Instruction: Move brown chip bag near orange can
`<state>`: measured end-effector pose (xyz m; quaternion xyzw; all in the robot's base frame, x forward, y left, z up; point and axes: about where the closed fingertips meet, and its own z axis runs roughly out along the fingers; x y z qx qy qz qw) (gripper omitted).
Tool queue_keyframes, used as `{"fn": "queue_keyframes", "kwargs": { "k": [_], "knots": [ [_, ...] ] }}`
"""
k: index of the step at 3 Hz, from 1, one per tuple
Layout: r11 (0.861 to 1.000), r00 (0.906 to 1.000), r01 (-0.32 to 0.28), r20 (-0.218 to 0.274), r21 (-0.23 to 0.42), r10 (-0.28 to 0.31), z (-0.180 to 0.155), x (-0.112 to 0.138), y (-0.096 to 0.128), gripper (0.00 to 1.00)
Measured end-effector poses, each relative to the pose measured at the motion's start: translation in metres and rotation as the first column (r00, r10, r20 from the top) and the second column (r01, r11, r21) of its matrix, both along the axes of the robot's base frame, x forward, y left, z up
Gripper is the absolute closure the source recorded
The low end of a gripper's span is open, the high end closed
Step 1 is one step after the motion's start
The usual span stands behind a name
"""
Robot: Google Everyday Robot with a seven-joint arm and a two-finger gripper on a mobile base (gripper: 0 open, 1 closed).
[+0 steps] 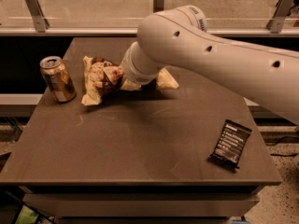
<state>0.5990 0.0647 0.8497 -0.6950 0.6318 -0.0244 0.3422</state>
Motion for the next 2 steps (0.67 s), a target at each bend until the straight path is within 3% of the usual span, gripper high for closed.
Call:
{"fn": "queue_keyframes", "kwargs": {
  "k": [1,2],
  "knots": [
    [1.000,1.0000,-0.001,0.001,-0.001,0.001,0.0006,-0.0007,0.0007,0.13],
    [1.000,1.0000,-0.003,0.002,-0.002,0.003,0.0012,-0.0014,0.0013,0.00]
  ]
}}
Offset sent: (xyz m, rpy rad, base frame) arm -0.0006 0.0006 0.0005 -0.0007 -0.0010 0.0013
